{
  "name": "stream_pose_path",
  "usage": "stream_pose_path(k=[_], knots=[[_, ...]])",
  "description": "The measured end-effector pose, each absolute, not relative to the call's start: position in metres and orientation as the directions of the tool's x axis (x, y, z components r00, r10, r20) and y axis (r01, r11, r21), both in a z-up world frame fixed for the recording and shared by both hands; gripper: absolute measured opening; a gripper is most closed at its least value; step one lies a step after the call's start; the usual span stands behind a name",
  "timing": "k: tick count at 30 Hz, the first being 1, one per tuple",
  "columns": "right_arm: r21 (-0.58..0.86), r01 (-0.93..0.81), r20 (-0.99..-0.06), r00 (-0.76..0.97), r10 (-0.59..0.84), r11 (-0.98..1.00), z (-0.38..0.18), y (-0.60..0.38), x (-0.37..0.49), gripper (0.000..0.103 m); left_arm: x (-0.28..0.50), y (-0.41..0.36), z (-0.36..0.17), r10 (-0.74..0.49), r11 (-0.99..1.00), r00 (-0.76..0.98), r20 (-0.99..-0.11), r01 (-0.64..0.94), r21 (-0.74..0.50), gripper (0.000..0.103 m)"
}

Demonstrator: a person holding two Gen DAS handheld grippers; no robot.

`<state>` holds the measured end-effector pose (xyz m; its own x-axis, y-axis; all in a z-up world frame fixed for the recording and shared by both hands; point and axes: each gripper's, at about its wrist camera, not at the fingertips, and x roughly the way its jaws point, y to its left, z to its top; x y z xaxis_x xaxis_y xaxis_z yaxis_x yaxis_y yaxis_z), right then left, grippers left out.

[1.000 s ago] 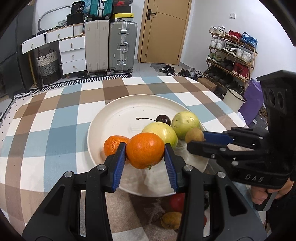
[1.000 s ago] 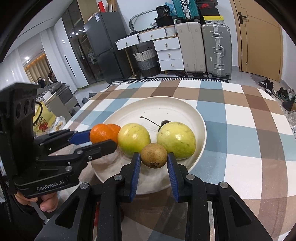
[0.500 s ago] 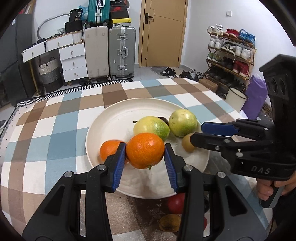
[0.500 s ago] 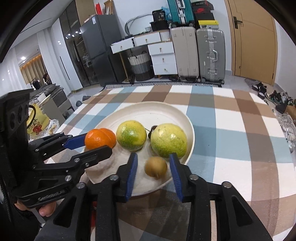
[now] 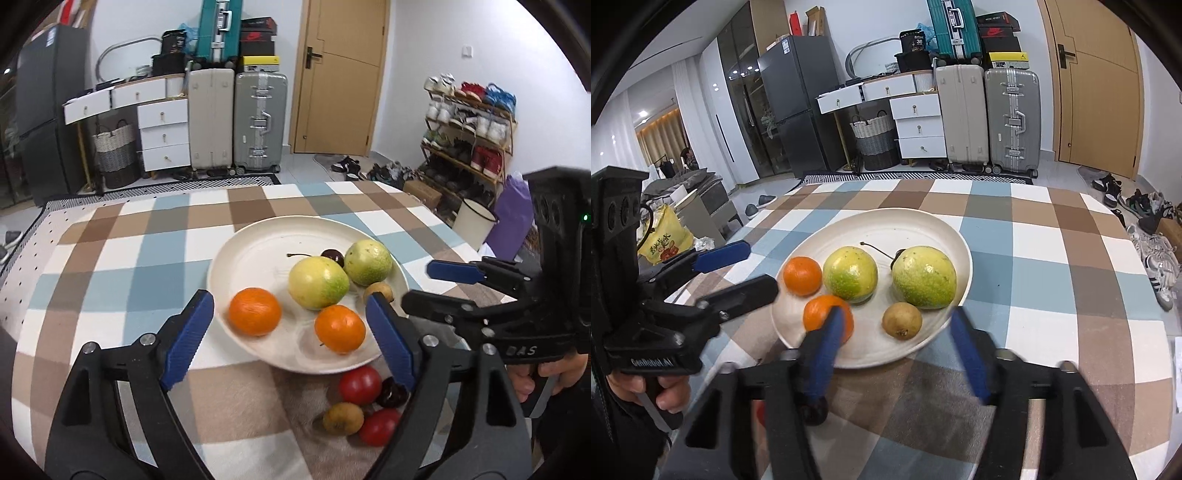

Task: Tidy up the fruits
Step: 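Move both tools back toward the loose tomatoes and dark plum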

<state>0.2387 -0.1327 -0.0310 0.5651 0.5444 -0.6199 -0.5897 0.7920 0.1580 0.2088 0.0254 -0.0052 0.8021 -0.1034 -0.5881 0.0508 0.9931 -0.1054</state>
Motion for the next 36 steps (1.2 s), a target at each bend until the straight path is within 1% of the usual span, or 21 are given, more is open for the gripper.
stream_pose_path(k=[2,3,4,5,6,8,16,26,36], knots=[[0.158,-0.591,-0.615,0.568,0.547,0.791,-0.030,-0.134,0.235,0.086,0.200,0.032,-0.004,-0.098,0.992,0.804,-0.586,0.033,-0.120,0.089],[0.155,-0.595,-0.617,0.564,0.548,0.788,-0.029,-0.134,0.233,0.088,0.194,0.036,-0.005,-0.096,0.991,0.805,-0.585,0.025,-0.130,0.091],[0.151,-0.600,-0.621,0.561,0.548,0.786,-0.029,-0.134,0.231,0.090,0.191,0.038,-0.005,-0.094,0.991,0.805,-0.585,0.018,-0.134,0.096],[0.150,-0.601,-0.621,0.561,0.548,0.785,-0.029,-0.133,0.230,0.095,0.187,0.040,-0.005,-0.089,0.990,0.807,-0.583,0.010,-0.138,0.101],[0.151,-0.602,-0.621,0.559,0.549,0.784,-0.028,-0.133,0.227,0.100,0.182,0.042,-0.005,-0.084,0.990,0.812,-0.578,0.001,-0.142,0.102],[0.158,-0.610,-0.623,0.548,0.558,0.776,-0.029,-0.134,0.224,0.102,0.174,0.045,-0.004,-0.080,0.989,0.816,-0.573,-0.006,-0.147,0.102],[0.125,-0.618,-0.654,0.537,0.533,0.776,-0.036,-0.135,0.208,0.102,0.156,0.042,-0.012,-0.080,0.991,0.803,-0.590,-0.001,-0.136,0.102],[0.113,-0.637,-0.709,0.486,0.511,0.763,-0.050,-0.135,0.205,0.102,0.159,0.032,-0.024,-0.097,0.993,0.766,-0.636,0.035,-0.110,0.102],[0.050,-0.671,-0.753,0.461,0.469,0.740,-0.063,-0.121,0.199,0.102,0.167,0.032,-0.036,-0.084,0.995,0.729,-0.679,0.026,-0.095,0.102]])
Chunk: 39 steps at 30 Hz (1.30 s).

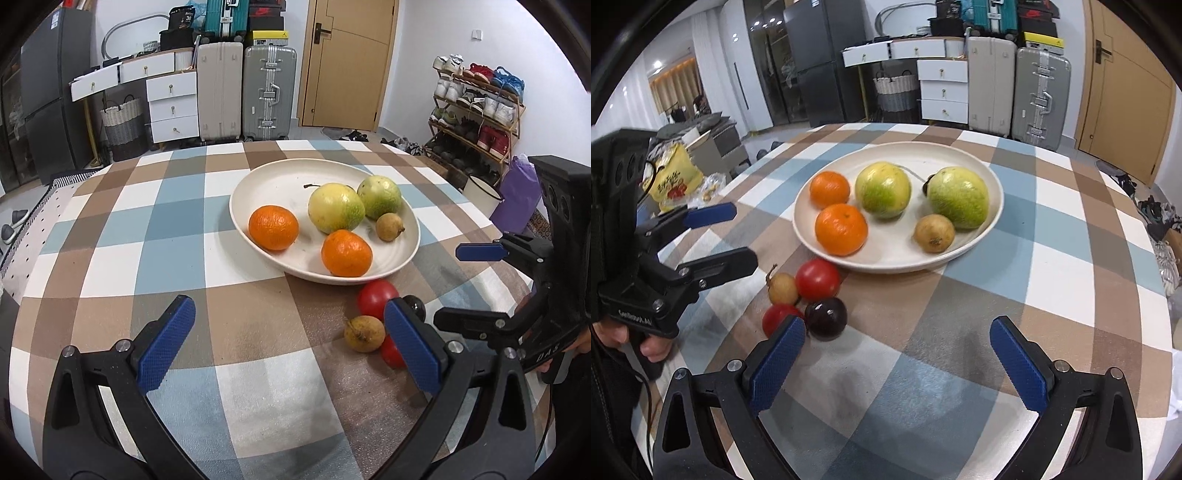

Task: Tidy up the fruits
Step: 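Move both tools back toward the loose tomatoes and dark plum, then grasp the small brown pear with the left tool while the right tool grasps the dark plum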

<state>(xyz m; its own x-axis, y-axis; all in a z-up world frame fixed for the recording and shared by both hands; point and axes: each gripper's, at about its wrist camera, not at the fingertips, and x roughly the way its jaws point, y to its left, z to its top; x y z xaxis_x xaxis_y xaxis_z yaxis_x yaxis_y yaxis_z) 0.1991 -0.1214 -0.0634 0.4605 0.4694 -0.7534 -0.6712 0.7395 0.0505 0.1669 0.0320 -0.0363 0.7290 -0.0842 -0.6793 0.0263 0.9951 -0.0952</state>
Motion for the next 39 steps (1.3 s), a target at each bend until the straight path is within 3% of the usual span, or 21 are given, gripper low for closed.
stream_pose_path(k=[10,20,39], knots=[[0.012,-0.685,-0.775,0.454,0.439,0.729,-0.073,-0.112,0.198,0.097,0.171,0.033,-0.043,-0.090,0.995,0.708,-0.701,0.028,-0.100,0.102],[0.011,-0.710,-0.774,0.440,0.456,0.704,-0.075,-0.104,0.193,0.086,0.173,0.033,-0.046,-0.111,0.992,0.699,-0.707,0.038,-0.118,0.102],[0.063,-0.759,-0.763,0.382,0.521,0.648,-0.075,-0.089,0.189,0.042,0.172,0.035,-0.048,-0.142,0.987,0.690,-0.710,0.049,-0.150,0.101]])
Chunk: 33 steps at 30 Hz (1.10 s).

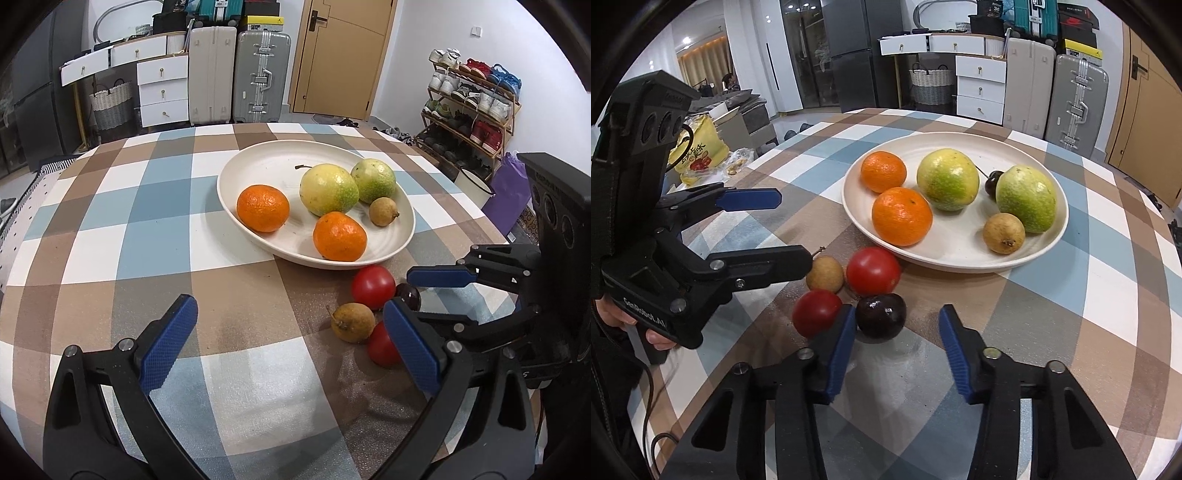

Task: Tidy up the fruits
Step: 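Grasp the small brown pear with the left tool while the right tool grasps the dark plum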

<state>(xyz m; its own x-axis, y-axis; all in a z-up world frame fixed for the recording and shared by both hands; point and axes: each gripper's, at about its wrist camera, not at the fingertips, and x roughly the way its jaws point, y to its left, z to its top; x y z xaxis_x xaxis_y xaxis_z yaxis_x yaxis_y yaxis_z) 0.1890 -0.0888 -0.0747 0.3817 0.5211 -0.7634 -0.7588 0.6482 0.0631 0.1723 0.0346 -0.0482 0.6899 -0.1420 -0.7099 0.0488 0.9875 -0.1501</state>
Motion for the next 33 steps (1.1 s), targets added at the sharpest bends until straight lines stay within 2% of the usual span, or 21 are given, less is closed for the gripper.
stream_pose_path(k=[5,13,19,21,24,26,33], knots=[[0.077,-0.779,-0.761,0.357,0.541,0.622,-0.074,-0.087,0.185,0.028,0.172,0.035,-0.049,-0.142,0.987,0.690,-0.710,0.047,-0.152,0.101],[0.070,-0.772,-0.738,0.386,0.553,0.632,-0.066,-0.096,0.184,0.028,0.171,0.034,-0.049,-0.154,0.986,0.690,-0.707,0.061,-0.156,0.101],[0.085,-0.732,-0.724,0.421,0.547,0.676,-0.060,-0.113,0.193,0.028,0.165,0.019,-0.044,-0.188,0.982,0.695,-0.694,0.133,-0.133,0.100],[0.092,-0.720,-0.718,0.431,0.547,0.688,-0.058,-0.118,0.195,0.028,0.163,0.013,-0.044,-0.193,0.981,0.695,-0.693,0.155,-0.117,0.098],[0.092,-0.712,-0.714,0.440,0.545,0.696,-0.056,-0.121,0.197,0.028,0.165,0.009,-0.047,-0.193,0.980,0.682,-0.705,0.166,-0.107,0.089],[0.091,-0.711,-0.713,0.443,0.544,0.698,-0.056,-0.122,0.197,0.028,0.167,0.011,-0.049,-0.198,0.980,0.671,-0.714,0.159,-0.121,0.082],[0.088,-0.710,-0.714,0.445,0.541,0.699,-0.056,-0.122,0.197,0.028,0.175,0.031,-0.056,-0.223,0.973,0.653,-0.724,0.098,-0.210,0.070]])
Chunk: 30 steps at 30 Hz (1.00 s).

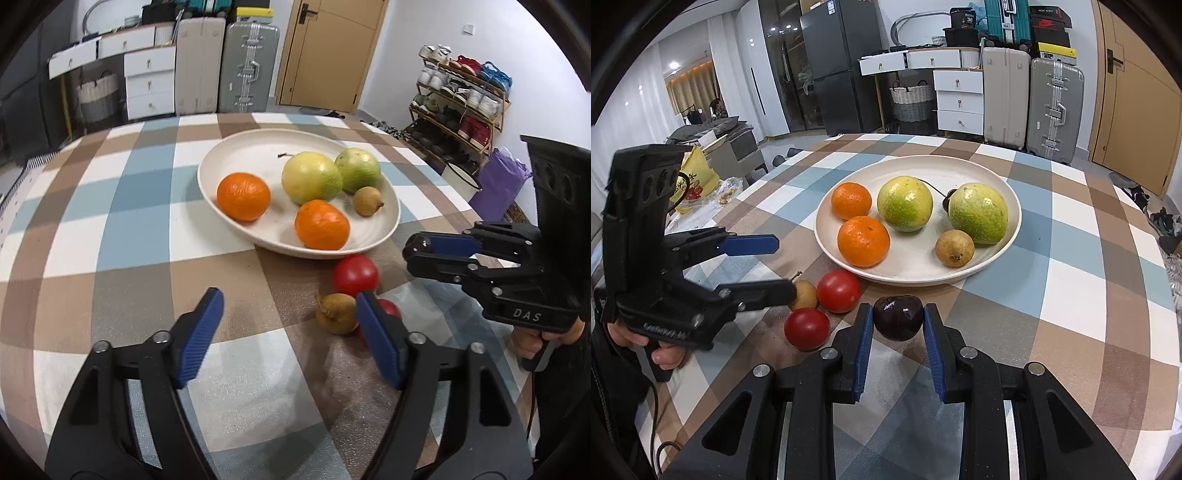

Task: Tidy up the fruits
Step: 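Grasp the small brown pear with the left tool while the right tool grasps the dark plum, then carry the brown pear and plum into the white plate and open both tools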

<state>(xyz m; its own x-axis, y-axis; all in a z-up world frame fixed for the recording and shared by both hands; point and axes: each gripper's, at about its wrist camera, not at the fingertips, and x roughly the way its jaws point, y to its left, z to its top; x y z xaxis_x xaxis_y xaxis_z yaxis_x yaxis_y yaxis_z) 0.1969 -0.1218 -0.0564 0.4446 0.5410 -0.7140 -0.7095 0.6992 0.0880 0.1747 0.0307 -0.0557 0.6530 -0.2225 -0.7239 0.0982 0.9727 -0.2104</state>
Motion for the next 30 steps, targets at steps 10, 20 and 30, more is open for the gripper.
stream_pose_path(k=[10,20,30], knots=[[0.083,-0.709,-0.716,0.446,0.537,0.700,-0.057,-0.120,0.197,0.028,0.179,0.024,-0.063,-0.355,0.932,0.603,-0.715,0.169,-0.321,0.042],[0.083,-0.710,-0.714,0.447,0.539,0.699,-0.057,-0.120,0.196,0.028,0.173,0.012,-0.059,-0.410,0.912,0.584,-0.701,0.232,-0.339,0.022],[0.084,-0.711,-0.713,0.447,0.541,0.698,-0.057,-0.120,0.196,0.028,0.169,0.016,-0.052,-0.386,0.921,0.616,-0.686,0.220,-0.321,0.022]])
